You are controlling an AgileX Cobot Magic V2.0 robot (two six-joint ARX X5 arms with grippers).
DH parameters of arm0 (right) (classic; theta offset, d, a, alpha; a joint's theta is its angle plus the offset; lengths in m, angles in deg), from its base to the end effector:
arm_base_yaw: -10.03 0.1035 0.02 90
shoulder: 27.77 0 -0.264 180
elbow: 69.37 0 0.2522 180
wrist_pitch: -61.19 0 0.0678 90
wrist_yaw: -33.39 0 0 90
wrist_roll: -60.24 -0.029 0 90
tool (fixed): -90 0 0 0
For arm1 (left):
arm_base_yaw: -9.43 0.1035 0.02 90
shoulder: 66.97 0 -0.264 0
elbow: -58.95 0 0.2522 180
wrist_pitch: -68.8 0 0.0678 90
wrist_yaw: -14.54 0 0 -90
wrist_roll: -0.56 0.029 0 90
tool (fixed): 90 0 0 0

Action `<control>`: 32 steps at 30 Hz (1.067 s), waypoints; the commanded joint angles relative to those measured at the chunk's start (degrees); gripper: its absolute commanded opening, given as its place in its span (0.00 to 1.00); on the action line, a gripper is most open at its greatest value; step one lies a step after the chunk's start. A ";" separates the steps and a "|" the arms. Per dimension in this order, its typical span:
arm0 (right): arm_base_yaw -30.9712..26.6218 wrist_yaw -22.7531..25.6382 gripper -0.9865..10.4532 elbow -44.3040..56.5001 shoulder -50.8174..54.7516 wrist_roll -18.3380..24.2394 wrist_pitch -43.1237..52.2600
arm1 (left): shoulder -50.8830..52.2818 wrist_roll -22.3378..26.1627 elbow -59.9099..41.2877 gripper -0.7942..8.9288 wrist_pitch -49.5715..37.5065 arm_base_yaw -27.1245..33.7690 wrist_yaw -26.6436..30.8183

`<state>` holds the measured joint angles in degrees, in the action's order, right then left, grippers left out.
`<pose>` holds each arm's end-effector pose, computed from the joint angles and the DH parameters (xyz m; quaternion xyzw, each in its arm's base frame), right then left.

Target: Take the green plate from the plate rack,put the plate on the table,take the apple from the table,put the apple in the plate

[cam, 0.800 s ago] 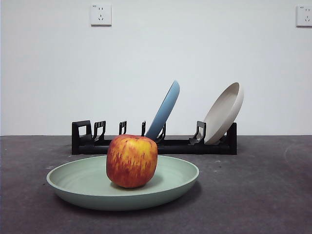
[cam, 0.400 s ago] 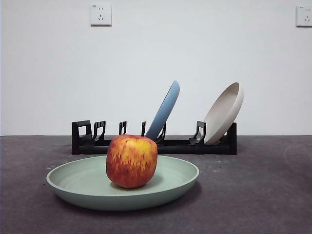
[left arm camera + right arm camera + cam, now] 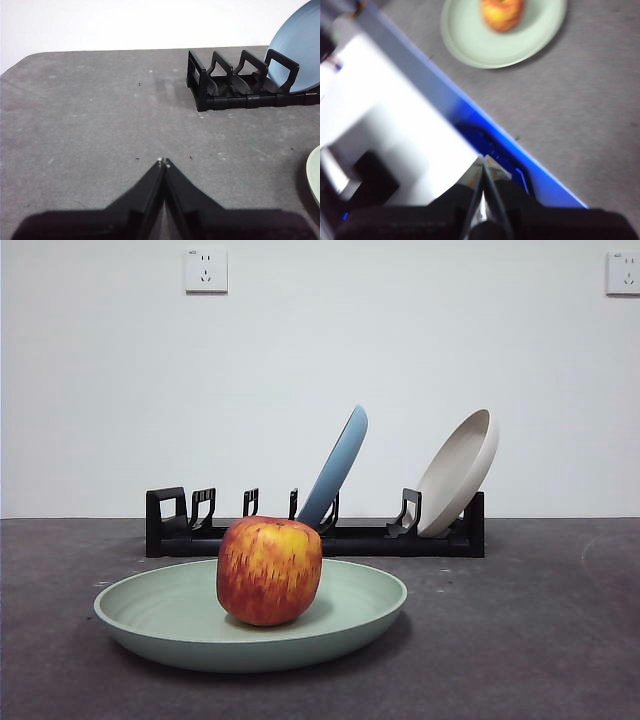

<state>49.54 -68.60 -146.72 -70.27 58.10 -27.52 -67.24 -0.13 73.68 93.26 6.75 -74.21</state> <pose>0.0649 0.0613 0.3483 -0.0927 0.4471 0.3791 0.8049 0.0955 -0.0038 0.1509 -0.0030 0.0872 -0.0119 0.9961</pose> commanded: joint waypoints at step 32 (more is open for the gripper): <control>-33.88 -6.45 0.08 48.06 36.09 7.93 56.52 | 0.15 -0.31 -0.76 0.08 -0.33 0.15 0.00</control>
<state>15.68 -75.44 -99.93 -34.71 66.91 28.14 -67.24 -0.13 73.68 93.26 6.75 -74.21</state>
